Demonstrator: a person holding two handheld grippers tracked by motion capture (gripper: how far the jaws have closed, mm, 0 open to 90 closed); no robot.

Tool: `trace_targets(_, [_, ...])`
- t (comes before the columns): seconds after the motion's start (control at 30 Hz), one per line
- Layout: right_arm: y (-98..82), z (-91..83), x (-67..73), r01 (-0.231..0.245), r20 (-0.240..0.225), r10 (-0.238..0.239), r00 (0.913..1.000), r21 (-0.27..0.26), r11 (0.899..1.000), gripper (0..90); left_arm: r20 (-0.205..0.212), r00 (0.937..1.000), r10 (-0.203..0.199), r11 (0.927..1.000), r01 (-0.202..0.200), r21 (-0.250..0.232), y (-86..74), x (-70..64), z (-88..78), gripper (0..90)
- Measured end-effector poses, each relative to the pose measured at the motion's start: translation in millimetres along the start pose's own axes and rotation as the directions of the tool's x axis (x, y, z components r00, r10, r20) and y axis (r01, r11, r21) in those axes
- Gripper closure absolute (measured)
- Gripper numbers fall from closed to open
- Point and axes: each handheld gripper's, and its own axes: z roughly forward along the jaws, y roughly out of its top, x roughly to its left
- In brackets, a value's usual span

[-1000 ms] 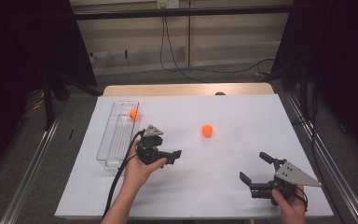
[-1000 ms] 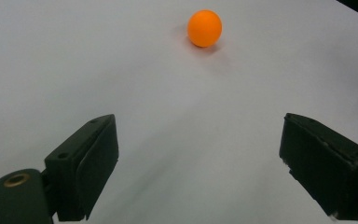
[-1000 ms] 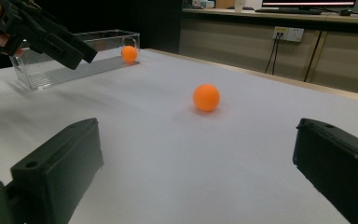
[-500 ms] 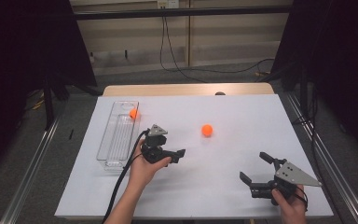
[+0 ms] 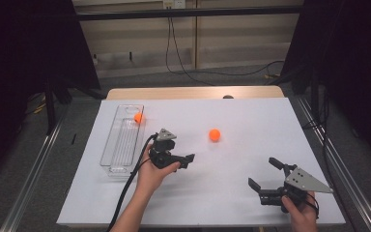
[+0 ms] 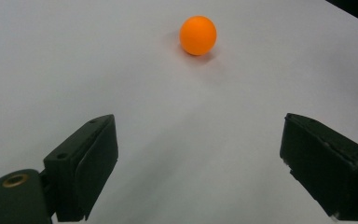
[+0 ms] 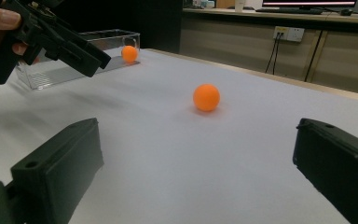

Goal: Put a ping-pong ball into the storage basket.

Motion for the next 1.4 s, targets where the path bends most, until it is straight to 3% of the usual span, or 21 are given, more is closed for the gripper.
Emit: trace_targets(1.4, [0.1,-0.5,-1.0,0.005,-0.001,-0.005,1.0,-0.003,1.0,0.9,-0.014,0.9998,0.011,0.9999,-0.011,-0.01,3.0,-2.1,25.0,11.4])
